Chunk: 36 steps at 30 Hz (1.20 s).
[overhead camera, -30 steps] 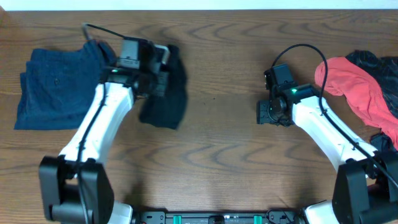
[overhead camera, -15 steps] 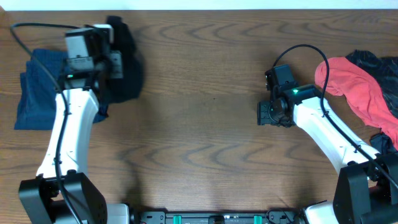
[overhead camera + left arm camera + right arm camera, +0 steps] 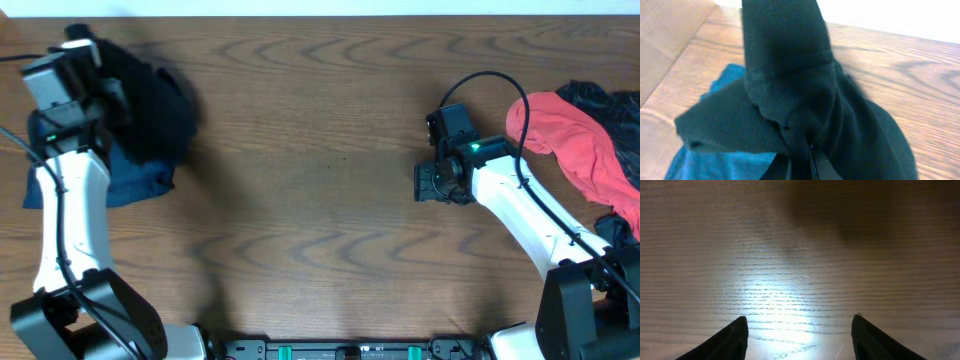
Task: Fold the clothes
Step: 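Carry the folded black shirt with the left gripper onto the blue garment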
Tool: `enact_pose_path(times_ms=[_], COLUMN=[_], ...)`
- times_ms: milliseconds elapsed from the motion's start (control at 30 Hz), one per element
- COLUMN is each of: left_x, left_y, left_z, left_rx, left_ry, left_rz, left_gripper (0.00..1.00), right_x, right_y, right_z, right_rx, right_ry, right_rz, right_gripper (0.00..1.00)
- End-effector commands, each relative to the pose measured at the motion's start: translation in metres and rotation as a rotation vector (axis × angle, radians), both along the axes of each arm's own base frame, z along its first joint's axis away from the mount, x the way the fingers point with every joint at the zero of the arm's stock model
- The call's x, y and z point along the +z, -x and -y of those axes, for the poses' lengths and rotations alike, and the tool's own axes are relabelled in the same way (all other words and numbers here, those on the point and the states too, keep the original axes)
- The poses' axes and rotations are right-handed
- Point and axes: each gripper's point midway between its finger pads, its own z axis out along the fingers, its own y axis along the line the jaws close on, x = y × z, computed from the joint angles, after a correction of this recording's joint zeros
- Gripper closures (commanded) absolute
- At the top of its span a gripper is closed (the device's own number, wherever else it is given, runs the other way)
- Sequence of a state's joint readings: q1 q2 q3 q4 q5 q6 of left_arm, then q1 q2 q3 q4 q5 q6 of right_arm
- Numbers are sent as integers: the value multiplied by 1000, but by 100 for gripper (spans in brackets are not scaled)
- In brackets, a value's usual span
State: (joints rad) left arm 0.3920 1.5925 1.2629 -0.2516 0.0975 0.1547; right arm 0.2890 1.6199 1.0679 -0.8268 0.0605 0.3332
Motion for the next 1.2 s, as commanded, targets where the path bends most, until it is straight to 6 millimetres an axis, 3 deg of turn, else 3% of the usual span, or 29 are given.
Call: enact_pose_path(times_ms=[0, 100, 267, 400, 500, 633, 767, 833, 1000, 1167], left_x=[-8, -22, -49, -51, -45, -20, 12, 17, -14, -59], left_y=[1, 7, 20, 28, 31, 20, 5, 3, 12, 9], left_z=[-31, -54, -76, -89, -92, -71, -35, -22, -11, 12], left_rx=[61, 109, 163, 214, 251, 150, -1, -52, 22, -44], left_ry=[-10, 1, 33, 59, 92, 154, 302, 354, 521, 664], left_rz=[-7, -28, -91, -85, -55, 40, 170, 188, 98, 17], left_gripper=[92, 89, 75, 59, 54, 52, 52, 52, 53, 53], right_x=[11, 10, 10, 10, 9, 10, 10, 10, 10, 10], right_y=[-6, -4, -2, -1, -1, -1, -1, -1, -1, -1], right_z=[4, 5, 5, 6, 6, 6, 6, 6, 6, 6], right_rx=[-22, -22, -20, -3, 4, 4, 4, 4, 4, 4], right_ry=[7, 9, 12, 17, 19, 19, 18, 18, 18, 18], right_rz=[33, 25, 18, 10, 10, 10, 13, 13, 11, 12], right_gripper=[35, 35, 35, 35, 35, 35, 35, 35, 35, 35])
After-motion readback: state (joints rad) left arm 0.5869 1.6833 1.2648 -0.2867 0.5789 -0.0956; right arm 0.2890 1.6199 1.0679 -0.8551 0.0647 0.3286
